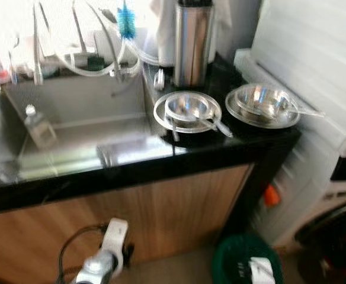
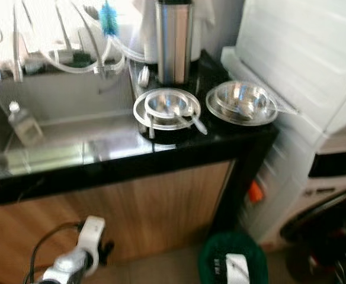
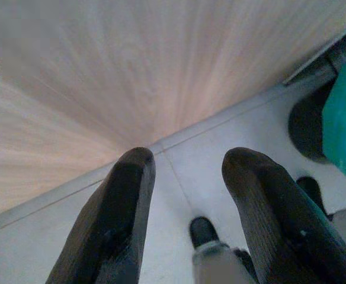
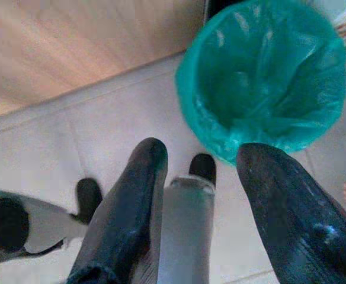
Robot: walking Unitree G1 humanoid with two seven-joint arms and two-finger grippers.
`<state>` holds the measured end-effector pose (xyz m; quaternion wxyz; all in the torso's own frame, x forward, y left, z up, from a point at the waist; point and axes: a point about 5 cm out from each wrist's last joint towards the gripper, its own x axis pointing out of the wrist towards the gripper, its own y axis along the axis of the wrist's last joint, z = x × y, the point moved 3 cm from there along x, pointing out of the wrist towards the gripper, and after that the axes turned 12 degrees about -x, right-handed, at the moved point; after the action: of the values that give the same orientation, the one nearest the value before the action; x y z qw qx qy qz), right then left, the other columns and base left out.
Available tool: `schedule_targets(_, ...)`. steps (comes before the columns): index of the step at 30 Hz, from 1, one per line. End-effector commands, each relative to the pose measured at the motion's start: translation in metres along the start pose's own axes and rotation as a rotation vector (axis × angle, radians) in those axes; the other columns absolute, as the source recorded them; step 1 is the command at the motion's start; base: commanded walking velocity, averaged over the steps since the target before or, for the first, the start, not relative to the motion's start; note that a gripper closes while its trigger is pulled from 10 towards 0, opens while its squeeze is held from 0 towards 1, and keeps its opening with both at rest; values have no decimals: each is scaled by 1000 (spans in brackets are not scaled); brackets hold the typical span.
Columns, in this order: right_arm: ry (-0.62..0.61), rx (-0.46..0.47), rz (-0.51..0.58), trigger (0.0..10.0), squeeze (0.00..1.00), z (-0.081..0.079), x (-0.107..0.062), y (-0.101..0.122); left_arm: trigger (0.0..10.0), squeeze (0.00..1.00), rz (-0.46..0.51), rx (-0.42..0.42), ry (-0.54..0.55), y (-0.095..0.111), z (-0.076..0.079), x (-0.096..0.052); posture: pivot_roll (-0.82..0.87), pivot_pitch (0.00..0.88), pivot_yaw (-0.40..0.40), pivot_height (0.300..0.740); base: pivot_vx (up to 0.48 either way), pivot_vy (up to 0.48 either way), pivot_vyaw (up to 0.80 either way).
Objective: Kitchen organization
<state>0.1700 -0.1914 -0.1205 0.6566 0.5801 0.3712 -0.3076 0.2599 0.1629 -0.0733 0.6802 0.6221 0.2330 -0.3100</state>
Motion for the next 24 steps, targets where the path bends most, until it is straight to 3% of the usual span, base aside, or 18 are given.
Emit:
schedule_targets(1,21,4,10,10000,0,-10,2,4,10000,0,-13,17,22,-1,-11,-2,-63,0,12,740,0,364,0)
schedule_targets(12,22,6,12,10000,0,-11,2,3,10000,0,-22,27,12,-3,-9,-2,-63,0,15,740,0,363,0)
schedule_targets(17,8,-39,22,10000,0,-9,2,6,10000,0,-20,27,15,-2,-9,-2,-61,0,14,740,0,325,0)
schedule_targets(24,13,-52,16,10000,0,-9,2,6,10000,0,-17,43,22,-3,-10,-2,-62,0,10,740,0,0,800)
